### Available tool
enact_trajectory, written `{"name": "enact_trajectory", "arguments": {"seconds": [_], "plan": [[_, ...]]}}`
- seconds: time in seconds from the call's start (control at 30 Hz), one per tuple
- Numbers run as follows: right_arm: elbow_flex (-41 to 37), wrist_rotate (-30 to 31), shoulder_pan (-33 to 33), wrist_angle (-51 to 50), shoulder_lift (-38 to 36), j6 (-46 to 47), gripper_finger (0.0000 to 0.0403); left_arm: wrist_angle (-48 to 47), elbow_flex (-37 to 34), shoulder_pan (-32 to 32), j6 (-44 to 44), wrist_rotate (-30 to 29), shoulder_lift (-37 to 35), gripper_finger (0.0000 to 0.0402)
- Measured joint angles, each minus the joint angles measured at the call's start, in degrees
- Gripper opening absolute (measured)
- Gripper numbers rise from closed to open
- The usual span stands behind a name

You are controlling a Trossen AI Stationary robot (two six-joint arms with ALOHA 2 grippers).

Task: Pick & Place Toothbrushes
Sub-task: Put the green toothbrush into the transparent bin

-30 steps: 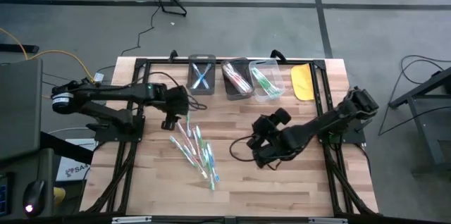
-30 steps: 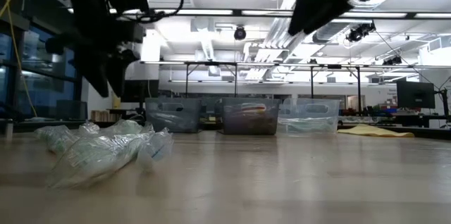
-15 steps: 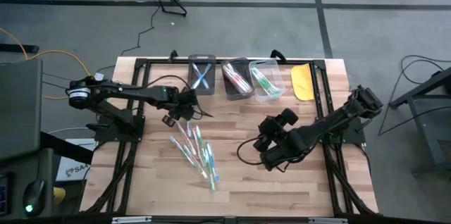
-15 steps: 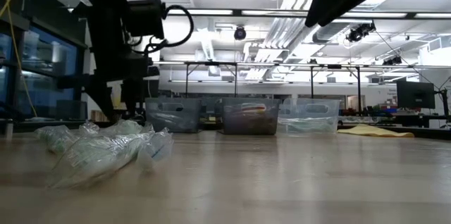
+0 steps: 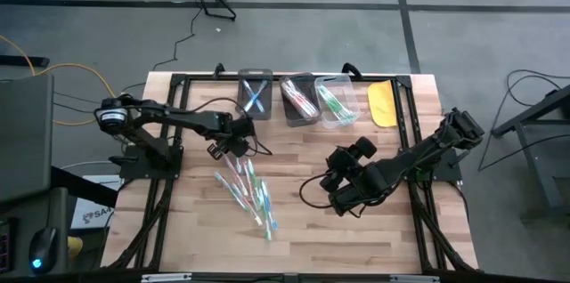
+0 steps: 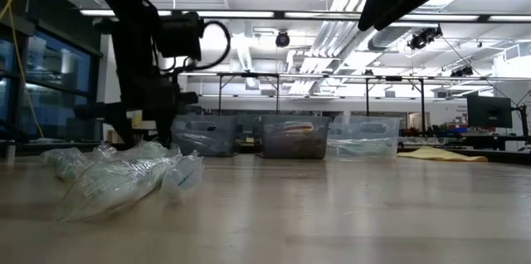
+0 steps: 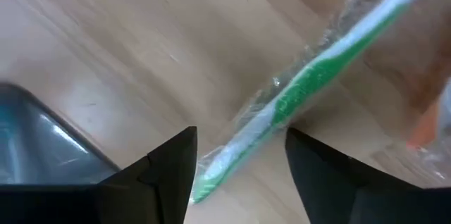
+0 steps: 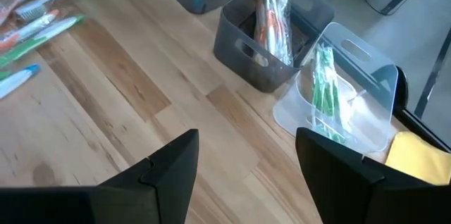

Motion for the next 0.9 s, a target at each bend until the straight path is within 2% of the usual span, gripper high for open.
{"name": "enact_trajectory", "arguments": {"seconds": [0.17,0.27,0.57,0.8,0.9], "plan": [[0.0,0.0,0.0,0.2,0.0,0.4,0.0231,0.2,0.1,0.0,0.8,-0.9,1.8,0.0207],[0.0,0.0,0.0,0.4,0.0,0.4,0.0231,-0.2,0.0,0.0,1.0,-0.2,1.2,0.0183],[0.0,0.0,0.0,1.2,0.0,0.6,0.0231,-4.7,1.3,0.0,0.4,1.9,0.9,0.0018],[0.0,-0.3,0.1,2.6,0.0,0.9,0.0231,-19.1,8.4,-0.4,-7.3,1.0,0.3,0.0002],[0.0,1.7,0.3,6.3,0.8,0.6,0.0231,-25.5,12.0,-0.8,-11.2,1.3,-0.5,0.0]]}}
